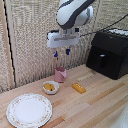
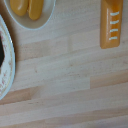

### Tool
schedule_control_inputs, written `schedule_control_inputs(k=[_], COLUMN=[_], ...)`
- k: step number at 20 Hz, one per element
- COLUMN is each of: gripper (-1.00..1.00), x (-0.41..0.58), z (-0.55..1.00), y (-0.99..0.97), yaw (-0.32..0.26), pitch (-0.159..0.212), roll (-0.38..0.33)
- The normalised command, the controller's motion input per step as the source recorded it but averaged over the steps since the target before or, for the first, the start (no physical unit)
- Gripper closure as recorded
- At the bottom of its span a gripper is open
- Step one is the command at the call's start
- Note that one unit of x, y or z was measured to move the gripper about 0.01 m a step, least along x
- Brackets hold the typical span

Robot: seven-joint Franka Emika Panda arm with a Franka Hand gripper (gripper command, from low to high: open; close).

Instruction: Kindly move the gripper close to the hot dog bowl. Grip the bowl lightly with the gripper, taking care not to crush the hot dogs. Elevate the bowl a little, ensuring it remains flat to stop hot dogs from tumbling. Transport the gripper and bowl to the white plate, then lower it down cautiously. Relinquish the gripper, letting the bowl rest on the plate.

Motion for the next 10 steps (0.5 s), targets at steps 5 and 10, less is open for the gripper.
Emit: schedule_control_inputs(k=[5,10], gripper=[-1.00,-1.00], x=[-0.021,0.020], z=[-0.50,-0.44], y=[0.00,0.00], yaw=[-0.019,0.000], pitch=[0.066,0.037], roll=[0.000,0.000])
